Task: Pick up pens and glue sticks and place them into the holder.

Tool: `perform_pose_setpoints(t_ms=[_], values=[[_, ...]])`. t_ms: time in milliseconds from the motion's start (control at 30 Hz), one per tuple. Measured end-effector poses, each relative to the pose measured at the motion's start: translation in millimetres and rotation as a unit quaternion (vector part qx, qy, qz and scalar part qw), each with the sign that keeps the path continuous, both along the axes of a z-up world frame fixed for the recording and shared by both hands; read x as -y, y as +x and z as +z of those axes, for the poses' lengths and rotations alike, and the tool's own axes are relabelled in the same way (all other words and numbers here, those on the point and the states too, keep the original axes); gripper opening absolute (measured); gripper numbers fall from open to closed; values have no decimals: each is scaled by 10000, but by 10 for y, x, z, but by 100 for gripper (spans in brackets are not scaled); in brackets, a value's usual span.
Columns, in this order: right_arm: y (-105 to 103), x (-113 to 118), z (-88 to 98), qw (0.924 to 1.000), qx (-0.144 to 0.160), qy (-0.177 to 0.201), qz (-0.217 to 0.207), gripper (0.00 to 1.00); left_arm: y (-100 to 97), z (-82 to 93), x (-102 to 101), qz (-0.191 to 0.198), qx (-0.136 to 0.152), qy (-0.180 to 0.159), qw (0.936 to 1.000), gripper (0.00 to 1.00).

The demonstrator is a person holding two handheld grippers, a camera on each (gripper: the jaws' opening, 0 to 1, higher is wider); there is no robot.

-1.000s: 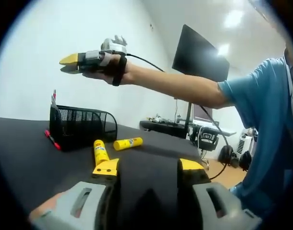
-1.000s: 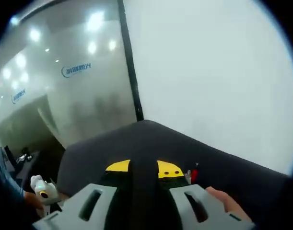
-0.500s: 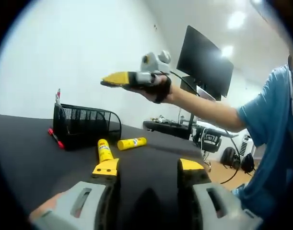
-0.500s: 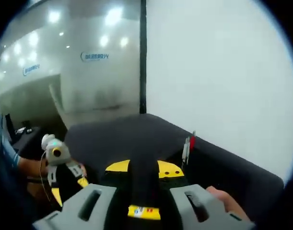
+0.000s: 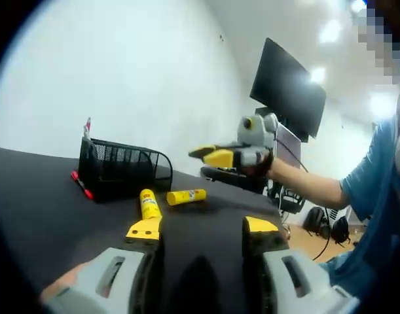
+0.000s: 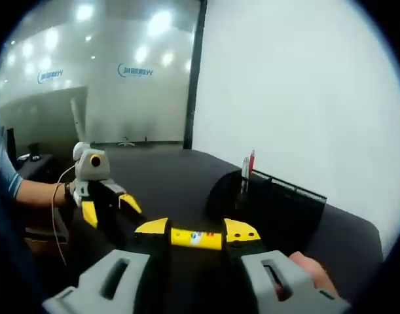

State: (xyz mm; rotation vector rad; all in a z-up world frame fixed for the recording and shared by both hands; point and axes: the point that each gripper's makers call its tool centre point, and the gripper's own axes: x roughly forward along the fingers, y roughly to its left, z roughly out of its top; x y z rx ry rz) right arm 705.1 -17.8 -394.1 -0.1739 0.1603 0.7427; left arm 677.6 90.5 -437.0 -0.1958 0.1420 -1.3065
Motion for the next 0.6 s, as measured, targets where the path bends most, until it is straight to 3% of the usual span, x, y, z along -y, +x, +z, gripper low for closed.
perform_pose_setpoints(t_ms=[67, 233, 600], values=[[-88, -8, -75, 9993, -140, 349, 5, 27, 29, 12, -12, 10, -39, -55, 10000, 44], [-216, 127, -157, 9972, -40, 724, -163, 29, 65, 8, -11, 31, -76, -64, 9999, 44], [-340, 175, -363, 9961, 6, 856, -234, 34, 74, 13, -23, 82, -95, -95, 9999, 45]])
